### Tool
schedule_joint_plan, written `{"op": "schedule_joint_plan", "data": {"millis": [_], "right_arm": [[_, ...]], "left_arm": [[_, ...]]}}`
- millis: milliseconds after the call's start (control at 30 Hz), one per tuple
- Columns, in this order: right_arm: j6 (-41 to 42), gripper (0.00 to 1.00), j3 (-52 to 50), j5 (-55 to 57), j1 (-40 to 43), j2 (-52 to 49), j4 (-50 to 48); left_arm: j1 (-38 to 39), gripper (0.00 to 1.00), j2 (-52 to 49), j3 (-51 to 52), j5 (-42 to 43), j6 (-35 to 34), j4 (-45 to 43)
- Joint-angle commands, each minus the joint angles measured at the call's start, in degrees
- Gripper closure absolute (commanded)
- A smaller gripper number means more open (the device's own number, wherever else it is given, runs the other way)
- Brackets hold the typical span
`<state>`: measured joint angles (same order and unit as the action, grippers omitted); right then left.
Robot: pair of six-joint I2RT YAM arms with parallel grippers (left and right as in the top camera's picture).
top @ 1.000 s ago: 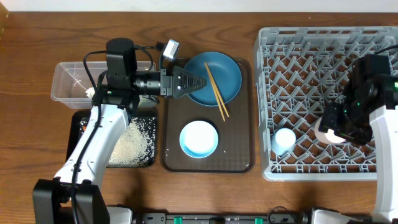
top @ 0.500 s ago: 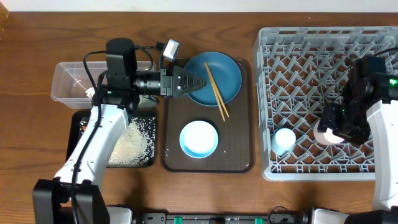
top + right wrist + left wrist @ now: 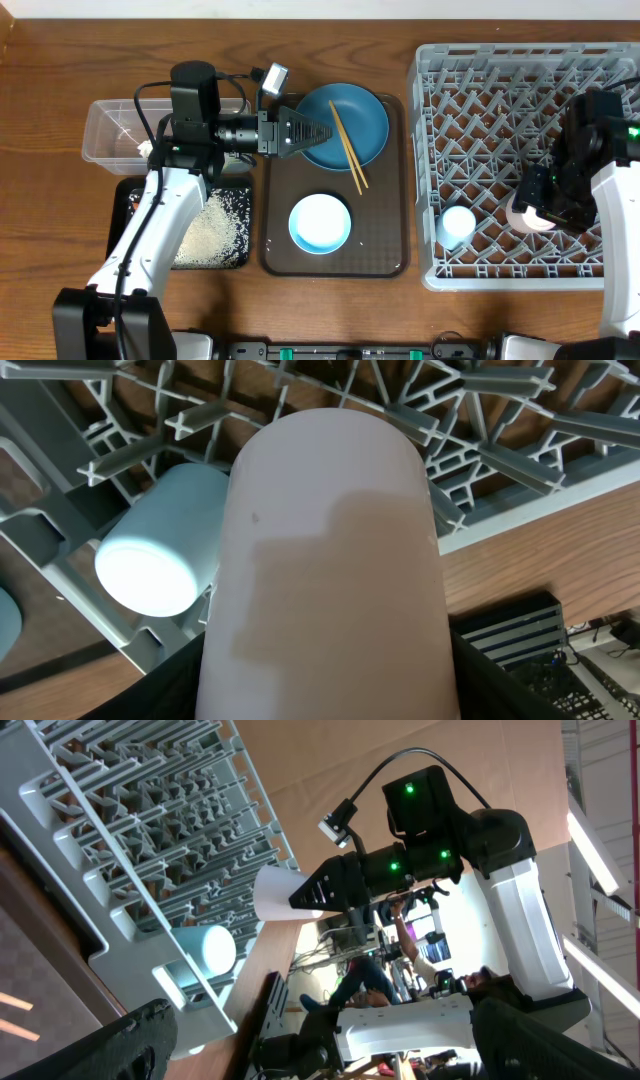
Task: Sort waste into correct bins and load items into the dishwasher rack
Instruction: 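Lower the pink cup upside down into the rack and release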
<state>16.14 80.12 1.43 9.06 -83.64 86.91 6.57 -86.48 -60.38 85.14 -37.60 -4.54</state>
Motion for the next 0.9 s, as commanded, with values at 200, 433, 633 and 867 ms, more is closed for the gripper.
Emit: {"op": "schedule_joint_plan", "data": {"millis": [200, 433, 633, 867], "right_arm": [[0.5, 0.58, -1.6, 1.2, 1.0, 0.0, -0.9], [-0.4, 0.58, -4.3, 1.2, 1.0, 0.0, -3.3], [-0.3, 0.58, -6.3, 2.6, 1.0, 0.0, -5.9], [-0.3, 0.58, -10.4, 2.6, 1.1, 0.0, -8.9]], "left_arm": [[-0.1, 0.04, 0.0, 0.2, 0.3, 0.7, -0.2], [-0.1, 0.04, 0.0, 0.2, 0.3, 0.7, -0.2], [-0.1, 0.04, 0.0, 0.2, 0.3, 0.7, -0.2], [-0.1, 0.04, 0.0, 0.2, 0.3, 0.7, -0.2]]}}
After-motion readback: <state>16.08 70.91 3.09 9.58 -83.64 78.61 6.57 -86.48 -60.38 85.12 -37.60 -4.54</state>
